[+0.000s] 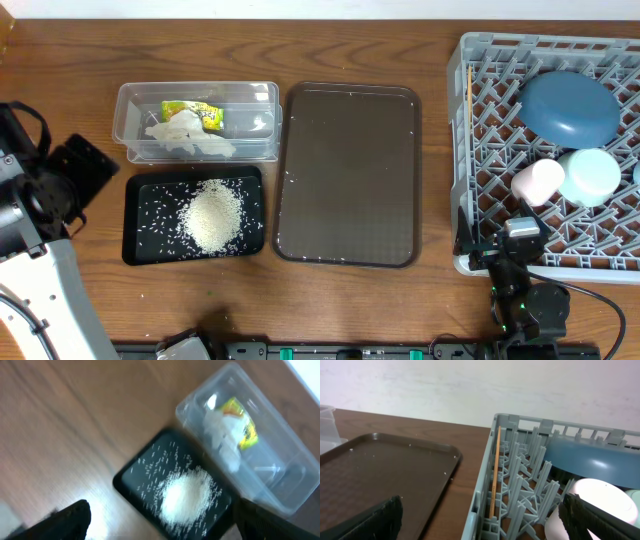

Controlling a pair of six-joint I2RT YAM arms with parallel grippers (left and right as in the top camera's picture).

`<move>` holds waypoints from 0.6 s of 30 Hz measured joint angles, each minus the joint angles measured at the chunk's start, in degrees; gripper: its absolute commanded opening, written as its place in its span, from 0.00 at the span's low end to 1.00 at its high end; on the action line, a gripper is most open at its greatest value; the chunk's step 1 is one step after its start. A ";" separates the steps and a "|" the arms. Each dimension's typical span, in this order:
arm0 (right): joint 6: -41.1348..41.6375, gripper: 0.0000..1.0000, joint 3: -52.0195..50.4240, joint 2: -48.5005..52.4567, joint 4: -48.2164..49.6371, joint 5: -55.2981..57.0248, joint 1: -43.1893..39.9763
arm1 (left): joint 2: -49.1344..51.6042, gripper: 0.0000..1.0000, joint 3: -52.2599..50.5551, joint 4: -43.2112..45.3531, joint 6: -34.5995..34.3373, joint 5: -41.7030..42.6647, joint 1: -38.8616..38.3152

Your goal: Sort waste into correct bins and load items into the dishwasher rack

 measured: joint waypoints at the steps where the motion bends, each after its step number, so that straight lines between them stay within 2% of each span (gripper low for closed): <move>1: 0.00 0.99 0.00 0.00 0.00 0.00 0.00 | 0.00 0.93 0.00 -0.83 -0.15 0.28 0.00; 6: 0.00 0.99 0.00 0.00 -0.02 0.00 0.00 | -0.44 0.93 -3.72 -0.70 -2.03 3.63 -2.38; 9: 0.00 0.99 0.00 0.00 0.00 0.00 0.00 | -1.51 0.93 -10.54 5.73 -2.01 4.44 -6.58; 15: -0.02 0.99 0.00 0.00 -0.02 0.02 0.00 | -7.89 0.93 -33.03 35.63 0.83 5.09 -16.94; 18: -0.02 0.99 0.00 0.00 -0.04 0.02 0.00 | -12.31 0.93 -43.21 45.51 1.44 5.70 -20.79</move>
